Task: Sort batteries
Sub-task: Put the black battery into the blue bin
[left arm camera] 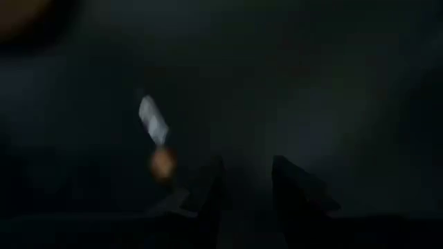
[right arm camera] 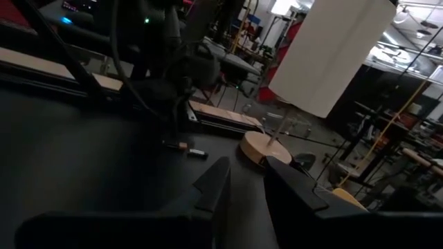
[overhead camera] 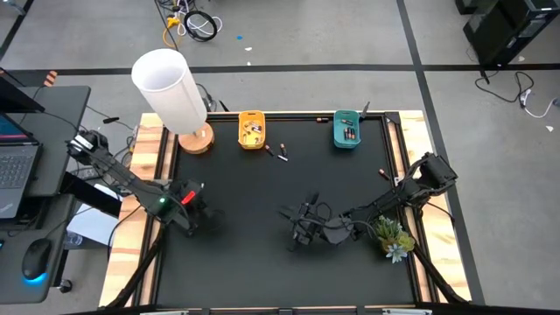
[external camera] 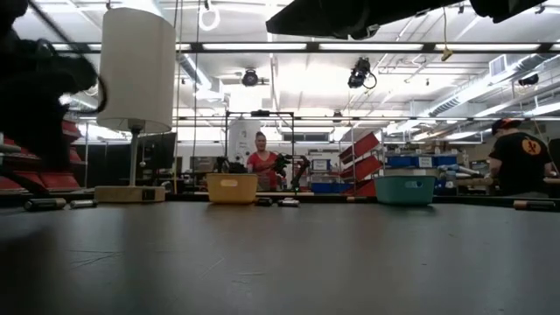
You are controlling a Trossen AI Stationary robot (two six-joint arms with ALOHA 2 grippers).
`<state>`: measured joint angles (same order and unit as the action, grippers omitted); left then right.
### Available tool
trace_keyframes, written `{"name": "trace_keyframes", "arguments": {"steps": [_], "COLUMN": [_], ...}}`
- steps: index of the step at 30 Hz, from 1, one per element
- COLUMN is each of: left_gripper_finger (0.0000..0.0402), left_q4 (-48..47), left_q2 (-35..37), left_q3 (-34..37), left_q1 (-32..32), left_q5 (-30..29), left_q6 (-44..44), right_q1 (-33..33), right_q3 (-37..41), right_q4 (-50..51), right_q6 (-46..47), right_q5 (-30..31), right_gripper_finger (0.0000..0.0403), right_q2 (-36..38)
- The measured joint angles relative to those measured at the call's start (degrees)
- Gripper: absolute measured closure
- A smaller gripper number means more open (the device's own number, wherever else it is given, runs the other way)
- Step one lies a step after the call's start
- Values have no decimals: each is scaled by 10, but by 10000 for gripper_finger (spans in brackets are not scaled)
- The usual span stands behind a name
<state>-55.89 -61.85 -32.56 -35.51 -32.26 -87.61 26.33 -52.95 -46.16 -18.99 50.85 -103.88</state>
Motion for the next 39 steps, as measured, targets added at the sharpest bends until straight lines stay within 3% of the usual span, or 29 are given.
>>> {"name": "trace_keyframes", "arguments": {"steps": [2,12,15,21,27,32,35,39], "left_gripper_finger": [276,276,276,276,275,251,221,176], "left_q4": [-21,1,7,-9,-72,-81,-146,-235], "left_q2": [0,-2,-19,-86,-167,-251,-319,-395], "left_q3": [-1,14,10,-65,-101,-107,-145,-203], "left_q1": [-2,9,29,108,227,268,270,268], "left_q5": [39,32,58,117,261,349,351,307], "left_q6": [-20,-58,-40,149,368,529,607,686], "right_q1": [0,0,0,0,-1,-1,-3,-5], "right_q3": [0,0,0,0,0,0,0,0], "right_q4": [0,-14,-16,-16,-17,-17,-17,-11], "right_q6": [-1,-5,-6,-15,-20,-20,-20,-18], "right_q5": [0,-15,-15,-15,-17,-20,-21,-21], "right_gripper_finger": [307,312,312,315,316,319,319,319], "right_q2": [0,0,0,0,0,0,0,0]}}
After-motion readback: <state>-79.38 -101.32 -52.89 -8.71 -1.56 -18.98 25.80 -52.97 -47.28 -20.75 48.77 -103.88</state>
